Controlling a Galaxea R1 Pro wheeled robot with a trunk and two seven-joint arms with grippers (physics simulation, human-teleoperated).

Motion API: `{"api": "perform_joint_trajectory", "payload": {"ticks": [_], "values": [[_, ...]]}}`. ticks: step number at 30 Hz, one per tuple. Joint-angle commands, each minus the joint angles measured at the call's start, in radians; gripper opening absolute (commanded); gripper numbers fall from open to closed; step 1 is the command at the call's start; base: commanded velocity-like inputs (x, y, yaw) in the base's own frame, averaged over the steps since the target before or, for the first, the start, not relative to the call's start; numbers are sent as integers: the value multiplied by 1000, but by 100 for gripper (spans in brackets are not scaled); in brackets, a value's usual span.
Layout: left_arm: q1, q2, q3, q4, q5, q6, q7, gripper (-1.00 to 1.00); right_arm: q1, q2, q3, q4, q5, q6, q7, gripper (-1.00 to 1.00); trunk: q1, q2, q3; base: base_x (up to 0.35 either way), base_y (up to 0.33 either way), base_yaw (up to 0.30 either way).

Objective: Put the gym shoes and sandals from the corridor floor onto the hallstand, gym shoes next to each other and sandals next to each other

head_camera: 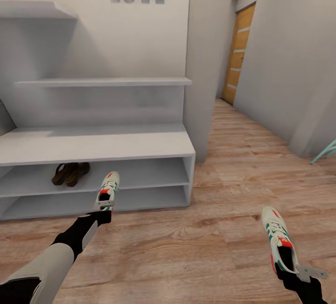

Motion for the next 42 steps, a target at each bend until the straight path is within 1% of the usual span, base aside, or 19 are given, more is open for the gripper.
{"api": "perform_joint_trajectory", "payload": {"ticks": [1,26,34,42], "values": [[0,0,3,-2,4,6,1,-100,-1,0,-9,1,8,-3,5,-100,0,0,-1,335,-17,0],[3,2,1,-2,10,-3,1,-100,-1,1,-8,1,8,-4,4,-100,0,0,-1,333,35,0],[4,3,0,-2,10,-4,1,-100,-1,1,-8,1,8,-4,4,-100,0,0,-1,68,0,0],[4,2,0,-2,8,-6,1,-100,-1,1,-8,1,8,-3,4,-100,0,0,-1,144,0,0]]}}
